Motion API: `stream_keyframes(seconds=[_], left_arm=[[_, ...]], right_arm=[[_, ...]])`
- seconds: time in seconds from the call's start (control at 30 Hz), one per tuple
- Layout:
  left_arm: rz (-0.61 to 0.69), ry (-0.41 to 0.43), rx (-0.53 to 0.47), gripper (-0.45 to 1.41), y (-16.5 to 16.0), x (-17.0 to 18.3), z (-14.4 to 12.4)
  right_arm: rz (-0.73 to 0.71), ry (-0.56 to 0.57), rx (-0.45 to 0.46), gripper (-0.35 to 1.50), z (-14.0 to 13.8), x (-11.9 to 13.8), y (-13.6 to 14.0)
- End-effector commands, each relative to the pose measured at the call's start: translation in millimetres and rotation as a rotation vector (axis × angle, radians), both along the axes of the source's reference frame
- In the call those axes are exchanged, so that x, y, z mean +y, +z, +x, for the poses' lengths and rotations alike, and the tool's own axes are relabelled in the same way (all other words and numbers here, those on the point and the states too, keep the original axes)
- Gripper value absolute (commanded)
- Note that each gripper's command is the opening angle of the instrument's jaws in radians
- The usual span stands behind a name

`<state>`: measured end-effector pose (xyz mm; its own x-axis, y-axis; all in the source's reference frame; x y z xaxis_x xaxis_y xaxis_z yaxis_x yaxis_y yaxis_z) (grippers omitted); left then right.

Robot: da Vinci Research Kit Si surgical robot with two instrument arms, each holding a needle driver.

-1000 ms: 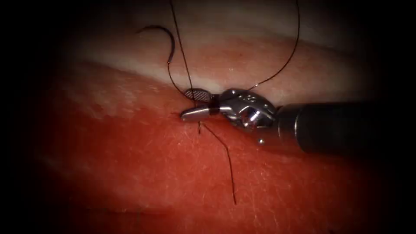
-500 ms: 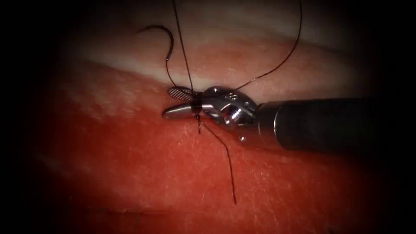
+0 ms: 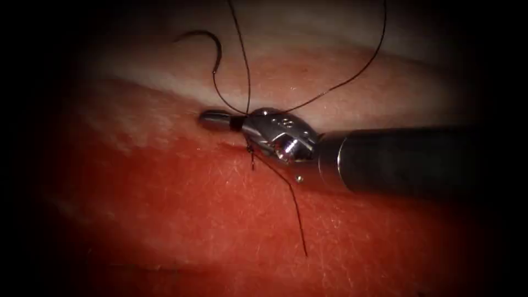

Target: Wound Closure

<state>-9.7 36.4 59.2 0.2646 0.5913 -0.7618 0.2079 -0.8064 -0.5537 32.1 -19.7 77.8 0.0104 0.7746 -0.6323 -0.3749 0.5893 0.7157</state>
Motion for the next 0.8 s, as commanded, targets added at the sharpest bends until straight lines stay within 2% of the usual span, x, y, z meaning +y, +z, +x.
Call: stream_keyframes(seconds=[0.03,0.23,0.27,0.33,0.37,0.43,0.57,0.8], left_arm=[[-0.006,0.002,0.000,-0.45,0.2,0.6,-0.4],[-0.007,0.003,-0.001,-0.45,-0.4,0.2,-0.3],[-0.006,0.001,-0.001,-0.45,-0.3,0.3,-0.2],[-0.004,-0.002,-0.001,-0.45,-0.1,0.5,-0.1],[-0.002,-0.006,-0.001,-0.45,0.2,0.6,0.0],[-0.004,-0.001,0.005,-0.45,1.0,0.9,0.2],[-0.008,0.004,0.018,-0.45,3.3,1.3,0.6],[-0.018,-0.036,0.088,-0.45,8.2,3.0,1.0]], right_arm=[[0.000,0.001,0.005,-0.35,0.8,0.2,0.5],[-0.047,-0.036,0.004,-0.35,0.7,0.0,0.2],[-0.045,-0.043,0.005,-0.18,0.0,-0.1,0.1],[-0.045,-0.044,0.013,0.73,-1.0,-0.1,-0.1],[-0.046,-0.043,0.018,0.94,-1.5,-0.2,-0.2],[-0.063,-0.045,0.032,1.23,-3.1,-0.6,-0.6],[-0.073,-0.070,0.052,1.33,-6.4,-1.9,-1.4],[-0.094,-0.075,0.090,1.35,-13.6,-4.5,-3.4]])
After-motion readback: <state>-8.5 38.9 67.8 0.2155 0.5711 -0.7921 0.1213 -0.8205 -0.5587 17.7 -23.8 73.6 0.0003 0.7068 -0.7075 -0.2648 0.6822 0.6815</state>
